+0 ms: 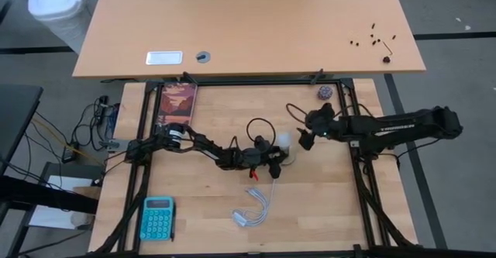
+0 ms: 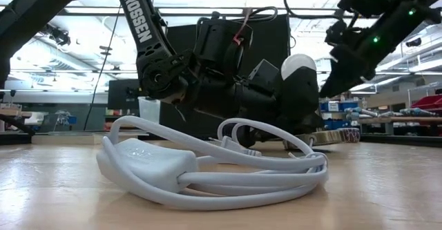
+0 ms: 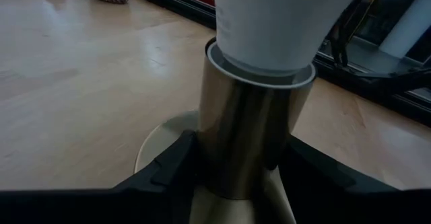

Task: Screw lightbulb
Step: Remove the lightbulb on the desk lamp

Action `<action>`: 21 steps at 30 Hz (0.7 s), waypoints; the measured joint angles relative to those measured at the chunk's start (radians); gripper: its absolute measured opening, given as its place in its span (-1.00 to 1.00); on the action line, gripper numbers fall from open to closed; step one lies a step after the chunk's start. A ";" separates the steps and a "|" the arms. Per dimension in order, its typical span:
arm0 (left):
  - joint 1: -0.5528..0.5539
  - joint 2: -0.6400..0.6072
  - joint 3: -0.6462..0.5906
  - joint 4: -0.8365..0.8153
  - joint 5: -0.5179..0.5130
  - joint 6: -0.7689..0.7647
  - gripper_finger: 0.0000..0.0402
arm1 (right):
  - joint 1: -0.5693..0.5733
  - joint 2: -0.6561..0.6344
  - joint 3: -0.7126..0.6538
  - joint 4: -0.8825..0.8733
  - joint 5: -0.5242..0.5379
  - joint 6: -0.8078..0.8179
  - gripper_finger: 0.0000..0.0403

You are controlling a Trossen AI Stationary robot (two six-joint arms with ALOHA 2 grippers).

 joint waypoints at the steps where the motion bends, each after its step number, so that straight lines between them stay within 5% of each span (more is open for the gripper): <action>1: 0.000 0.000 0.000 0.001 0.000 0.000 -0.06 | -0.006 -0.011 0.000 0.004 -0.045 -0.018 0.53; 8: -0.003 0.000 0.000 0.001 -0.006 0.001 -0.06 | 0.009 0.003 0.000 0.102 -0.467 -0.075 0.53; 21: -0.003 0.000 0.000 0.000 -0.013 0.001 -0.06 | 0.030 0.106 0.000 0.295 -0.457 -0.066 0.53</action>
